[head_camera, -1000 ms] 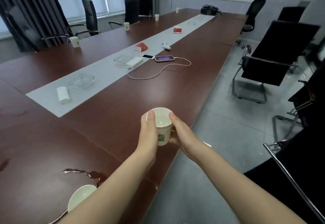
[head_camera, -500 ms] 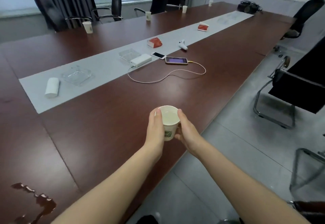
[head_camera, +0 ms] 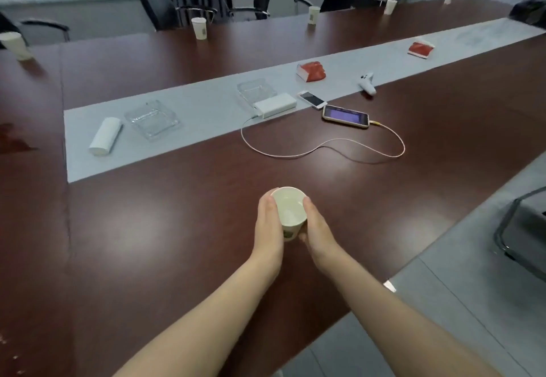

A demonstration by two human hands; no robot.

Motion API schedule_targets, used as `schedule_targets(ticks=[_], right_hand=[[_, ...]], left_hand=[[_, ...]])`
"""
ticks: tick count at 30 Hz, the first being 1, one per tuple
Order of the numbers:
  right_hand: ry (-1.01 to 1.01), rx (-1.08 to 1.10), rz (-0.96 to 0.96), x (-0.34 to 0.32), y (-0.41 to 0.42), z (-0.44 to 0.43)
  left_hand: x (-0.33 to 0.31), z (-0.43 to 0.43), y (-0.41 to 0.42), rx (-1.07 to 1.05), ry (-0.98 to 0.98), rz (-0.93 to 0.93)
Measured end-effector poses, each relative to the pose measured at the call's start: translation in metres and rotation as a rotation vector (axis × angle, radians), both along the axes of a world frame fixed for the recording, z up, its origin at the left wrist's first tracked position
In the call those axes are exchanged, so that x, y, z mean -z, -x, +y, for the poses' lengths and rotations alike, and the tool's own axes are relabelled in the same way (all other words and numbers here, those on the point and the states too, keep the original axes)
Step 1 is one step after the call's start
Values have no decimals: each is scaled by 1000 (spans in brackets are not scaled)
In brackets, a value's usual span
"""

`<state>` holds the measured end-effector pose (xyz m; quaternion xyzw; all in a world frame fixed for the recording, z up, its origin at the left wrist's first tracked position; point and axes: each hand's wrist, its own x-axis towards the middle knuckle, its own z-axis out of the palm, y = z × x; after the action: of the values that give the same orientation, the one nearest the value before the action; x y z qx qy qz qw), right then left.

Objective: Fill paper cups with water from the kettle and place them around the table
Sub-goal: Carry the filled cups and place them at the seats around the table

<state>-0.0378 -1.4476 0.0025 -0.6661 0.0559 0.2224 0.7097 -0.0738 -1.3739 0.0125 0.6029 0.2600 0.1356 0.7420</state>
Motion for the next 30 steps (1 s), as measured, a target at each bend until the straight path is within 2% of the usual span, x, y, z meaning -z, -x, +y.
schedule_targets(ticks=[4,12,19,30], right_hand=[[36,-53,-7,18,-24,-1],[166,-330,-85,45,-49,-14],[180,-486,-103,62,-63,-21],[148,-584,-45,66,-70,-30]], left_hand=[[17,-4,-21,-57,-21,22],[56,-12,-36,-160,-35,60],[69,-23,-43,-281,-12,79],[81,-29,-42,-322,-18,119]])
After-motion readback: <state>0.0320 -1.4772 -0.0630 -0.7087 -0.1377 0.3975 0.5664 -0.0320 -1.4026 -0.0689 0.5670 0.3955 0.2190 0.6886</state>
